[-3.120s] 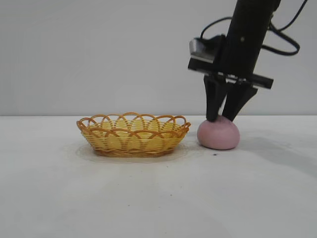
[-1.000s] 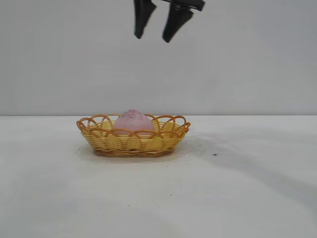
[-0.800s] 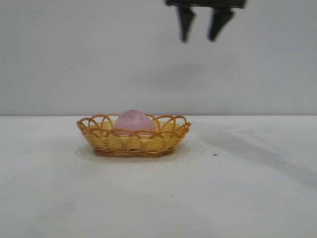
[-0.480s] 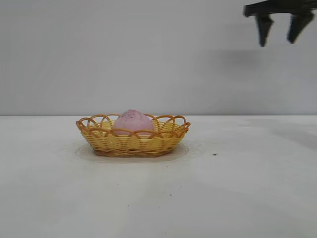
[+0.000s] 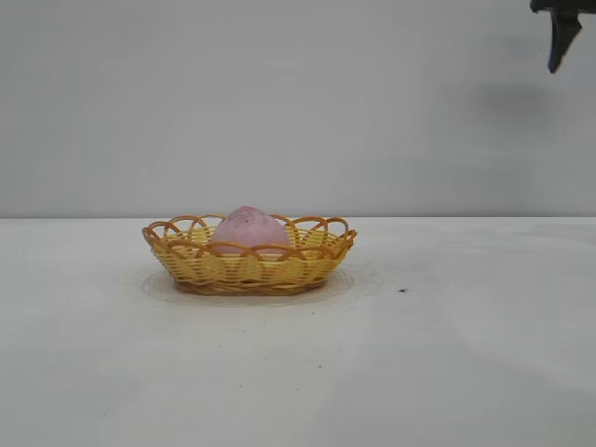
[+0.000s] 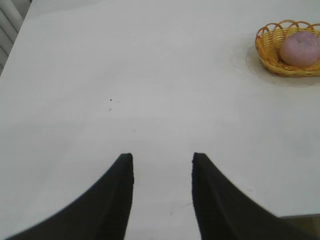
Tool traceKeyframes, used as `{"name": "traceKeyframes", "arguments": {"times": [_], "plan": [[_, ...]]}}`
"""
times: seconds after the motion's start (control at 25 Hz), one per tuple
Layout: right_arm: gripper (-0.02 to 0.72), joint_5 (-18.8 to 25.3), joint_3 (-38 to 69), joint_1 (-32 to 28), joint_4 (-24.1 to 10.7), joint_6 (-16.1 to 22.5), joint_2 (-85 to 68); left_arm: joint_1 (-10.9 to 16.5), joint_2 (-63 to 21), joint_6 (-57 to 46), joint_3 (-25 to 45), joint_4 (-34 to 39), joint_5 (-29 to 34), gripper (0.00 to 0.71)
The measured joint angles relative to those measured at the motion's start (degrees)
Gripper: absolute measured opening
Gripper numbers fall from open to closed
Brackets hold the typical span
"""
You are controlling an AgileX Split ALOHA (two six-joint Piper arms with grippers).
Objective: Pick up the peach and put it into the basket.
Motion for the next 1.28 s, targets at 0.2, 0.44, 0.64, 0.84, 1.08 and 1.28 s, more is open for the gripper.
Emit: {"name": "traceKeyframes", "arguments": {"times": [0.2,0.44,0.64,0.84,1.08,1.28], "plan": [[0.441,-4.87,21.59,0.0,-0.37,-2.14,-22.44,0.0,-0.03,0.0,0.0,0.0,0.0,0.274],[0.441,-16.63,61.65,0.0,1.09,-3.68,-52.24,0.0,-0.03,0.0,0.0,0.0,0.0,0.274],[0.441,-13.38,76.32,0.0,1.09,-4.07,-69.31,0.0,-0.03,0.0,0.0,0.0,0.0,0.274],[0.441,-6.76,82.01,0.0,-0.15,-1.93,-83.11,0.0,-0.13,-0.1,0.0,0.0,0.0,0.274],[0.441,-0.95,88.63,0.0,-2.33,0.79,-95.58,0.0,-0.13,-0.1,0.0,0.0,0.0,0.274],[0.441,1.63,93.12,0.0,-2.69,1.48,-101.27,0.0,-0.13,-0.1,0.0,0.0,0.0,0.274]]}}
